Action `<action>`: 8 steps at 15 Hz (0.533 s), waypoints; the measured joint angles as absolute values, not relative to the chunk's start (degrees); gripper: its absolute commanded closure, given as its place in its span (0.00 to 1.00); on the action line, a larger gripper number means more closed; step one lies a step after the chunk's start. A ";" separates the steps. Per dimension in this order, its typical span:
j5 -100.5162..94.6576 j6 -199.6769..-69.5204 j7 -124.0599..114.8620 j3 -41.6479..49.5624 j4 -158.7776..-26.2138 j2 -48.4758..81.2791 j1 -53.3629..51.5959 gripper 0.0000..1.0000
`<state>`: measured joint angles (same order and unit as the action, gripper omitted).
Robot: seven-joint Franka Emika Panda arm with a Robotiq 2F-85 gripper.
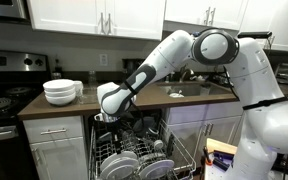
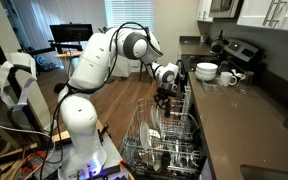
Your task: Take the white plate from the countertop and place it in the dishwasher at the left
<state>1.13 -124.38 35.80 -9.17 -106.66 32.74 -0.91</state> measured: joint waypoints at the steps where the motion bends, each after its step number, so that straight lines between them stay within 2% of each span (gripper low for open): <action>1: 1.13 -123.81 35.80 -9.20 -106.53 32.56 -0.91 0.52; 2: 1.13 -123.21 35.80 -9.24 -106.46 32.29 -0.91 0.65; 3: 1.13 -122.65 35.80 -9.31 -106.46 31.93 -0.92 0.67; 5: 1.13 -121.42 35.79 -9.50 -106.46 30.97 -0.97 0.71; 8: 1.06 -120.80 35.74 -9.64 -106.53 29.15 -1.18 0.69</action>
